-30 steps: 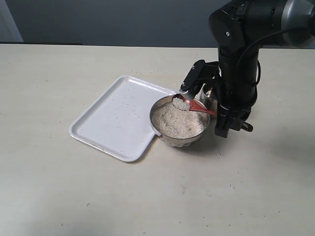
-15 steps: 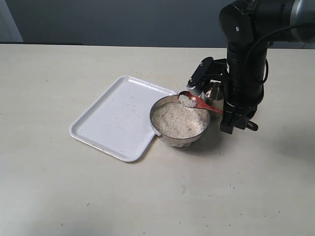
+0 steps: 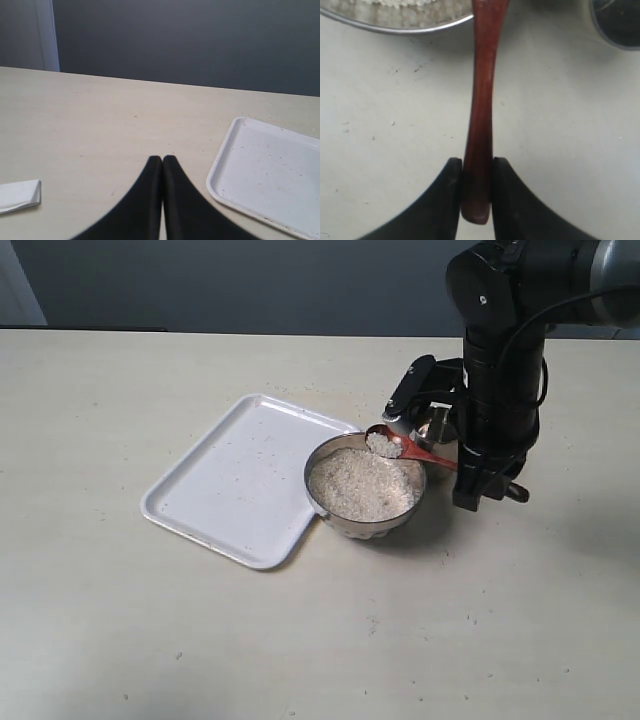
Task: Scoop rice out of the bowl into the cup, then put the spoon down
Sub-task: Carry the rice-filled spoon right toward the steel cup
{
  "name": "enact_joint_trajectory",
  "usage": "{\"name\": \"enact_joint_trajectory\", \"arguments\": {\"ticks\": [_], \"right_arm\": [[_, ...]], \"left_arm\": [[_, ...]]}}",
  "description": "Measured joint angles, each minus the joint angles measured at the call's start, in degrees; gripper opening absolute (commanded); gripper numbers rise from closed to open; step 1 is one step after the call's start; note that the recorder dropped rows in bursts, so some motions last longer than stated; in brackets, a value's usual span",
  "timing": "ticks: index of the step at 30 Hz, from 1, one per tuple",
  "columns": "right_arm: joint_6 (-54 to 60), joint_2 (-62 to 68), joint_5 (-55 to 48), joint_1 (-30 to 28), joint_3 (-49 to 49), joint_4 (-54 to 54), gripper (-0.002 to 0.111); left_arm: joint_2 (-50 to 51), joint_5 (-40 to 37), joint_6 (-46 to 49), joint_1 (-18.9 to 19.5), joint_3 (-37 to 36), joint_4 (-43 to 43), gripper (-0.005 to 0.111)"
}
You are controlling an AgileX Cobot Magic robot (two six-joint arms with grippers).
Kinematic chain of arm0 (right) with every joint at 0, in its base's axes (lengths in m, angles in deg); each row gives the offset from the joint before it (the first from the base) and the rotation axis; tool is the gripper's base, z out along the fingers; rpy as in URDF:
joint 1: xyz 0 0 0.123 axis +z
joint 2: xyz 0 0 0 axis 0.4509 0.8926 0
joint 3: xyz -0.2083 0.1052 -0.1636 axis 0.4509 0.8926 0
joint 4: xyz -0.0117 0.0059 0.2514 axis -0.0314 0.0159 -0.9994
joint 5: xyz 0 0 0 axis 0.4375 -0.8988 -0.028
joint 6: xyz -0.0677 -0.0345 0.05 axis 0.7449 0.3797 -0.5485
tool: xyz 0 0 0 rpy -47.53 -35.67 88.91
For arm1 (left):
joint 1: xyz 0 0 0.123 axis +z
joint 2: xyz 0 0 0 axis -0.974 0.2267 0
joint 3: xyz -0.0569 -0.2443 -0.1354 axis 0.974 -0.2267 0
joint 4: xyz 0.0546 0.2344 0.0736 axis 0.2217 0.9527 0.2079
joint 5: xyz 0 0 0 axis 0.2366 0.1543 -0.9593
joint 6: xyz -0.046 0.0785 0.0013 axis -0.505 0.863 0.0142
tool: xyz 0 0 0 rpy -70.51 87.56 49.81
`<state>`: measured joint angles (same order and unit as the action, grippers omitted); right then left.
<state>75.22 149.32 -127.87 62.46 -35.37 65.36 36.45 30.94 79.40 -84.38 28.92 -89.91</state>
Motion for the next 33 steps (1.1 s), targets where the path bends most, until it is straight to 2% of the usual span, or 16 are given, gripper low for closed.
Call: {"name": "enact_joint_trajectory", "arguments": {"ticks": [33], "right_arm": [[1.1,0.0,0.0,-0.9,0.0,0.2,-0.001]], "left_arm": [[0.0,0.0,0.0,0.0,0.0,0.0,0.0]]}}
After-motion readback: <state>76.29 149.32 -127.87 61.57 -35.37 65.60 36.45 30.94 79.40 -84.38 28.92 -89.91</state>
